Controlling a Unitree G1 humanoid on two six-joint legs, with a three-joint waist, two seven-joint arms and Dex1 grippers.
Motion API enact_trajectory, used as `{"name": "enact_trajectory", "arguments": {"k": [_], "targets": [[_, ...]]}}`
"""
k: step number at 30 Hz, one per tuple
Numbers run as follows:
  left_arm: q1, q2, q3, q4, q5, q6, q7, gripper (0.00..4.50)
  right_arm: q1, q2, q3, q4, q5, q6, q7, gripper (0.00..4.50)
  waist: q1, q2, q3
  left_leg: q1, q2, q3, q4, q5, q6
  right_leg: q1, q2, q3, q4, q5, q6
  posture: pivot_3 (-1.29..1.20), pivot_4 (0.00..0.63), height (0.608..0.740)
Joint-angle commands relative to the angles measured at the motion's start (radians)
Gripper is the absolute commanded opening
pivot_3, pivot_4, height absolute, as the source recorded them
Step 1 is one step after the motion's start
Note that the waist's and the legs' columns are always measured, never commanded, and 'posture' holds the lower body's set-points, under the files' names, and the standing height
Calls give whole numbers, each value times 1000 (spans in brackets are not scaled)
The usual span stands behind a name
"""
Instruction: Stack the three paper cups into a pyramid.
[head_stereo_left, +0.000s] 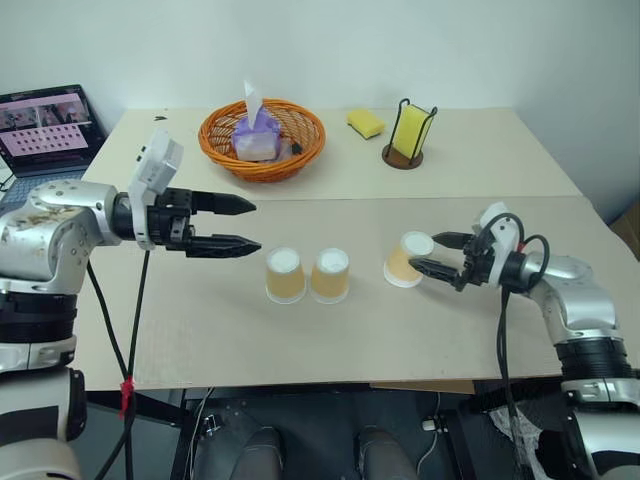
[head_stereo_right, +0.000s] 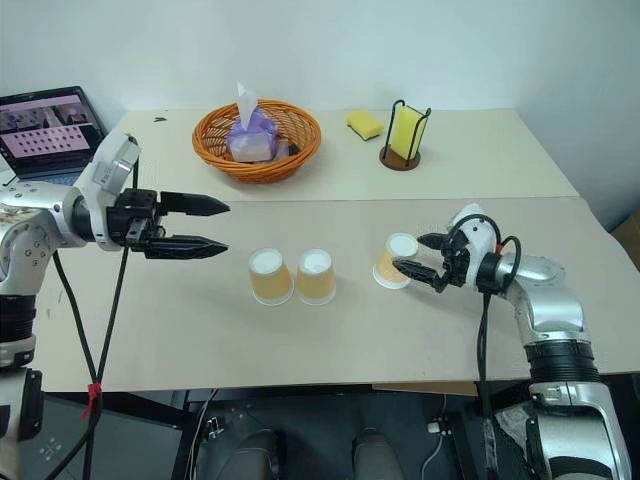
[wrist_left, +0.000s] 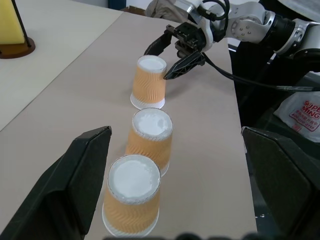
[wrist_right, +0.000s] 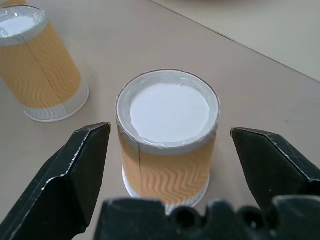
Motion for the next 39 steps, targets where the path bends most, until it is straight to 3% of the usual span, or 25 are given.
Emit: {"name": "enact_trajectory", "arguments": {"k": [1, 17, 20, 23, 24, 34, 39], "targets": [[5, 16, 4, -16, 9, -30, -2, 4445, -41, 12, 2, 14, -14, -24, 0, 4500, 1, 0, 0, 0, 0, 0, 0, 0, 0, 0, 0, 0, 0, 0, 0, 0, 150, 740], [37, -1, -21, -20, 39, -83, 12, 4445, -96, 41, -3, 84, -24, -24, -2, 4500, 2, 0, 0, 0, 0, 0, 0, 0, 0, 0, 0, 0, 0, 0, 0, 0, 150, 740], [45, -4, -23, -21, 42, -94, 15, 4500, -98, 44, -5, 90, -26, -29, -5, 3806, 2, 0, 0, 0, 0, 0, 0, 0, 0, 0, 0, 0, 0, 0, 0, 0, 150, 740], [56, -9, -21, -23, 44, -110, 21, 4500, -96, 43, -3, 89, -27, -31, 0, 2815, 2, 0, 0, 0, 0, 0, 0, 0, 0, 0, 0, 0, 0, 0, 0, 0, 150, 740], [61, -15, -17, -19, 41, -115, 26, 4500, -98, 46, -6, 92, -26, -31, -5, 2728, 2, 0, 0, 0, 0, 0, 0, 0, 0, 0, 0, 0, 0, 0, 0, 0, 150, 740], [185, -41, 4, -68, 42, -170, 74, 4500, -139, 30, -12, -16, 21, 35, 30, 2728, -3, 1, 1, 0, 0, 0, 0, 0, 0, -1, 0, 0, 1, 0, 0, 0, 150, 740], [201, -30, 11, -84, 35, -165, 77, 4500, -271, 1, 0, -46, 70, 123, 123, 2728, 0, 2, 1, 0, 0, 0, 0, 0, 0, -2, 0, 1, 2, 0, 0, 0, 150, 740]]}}
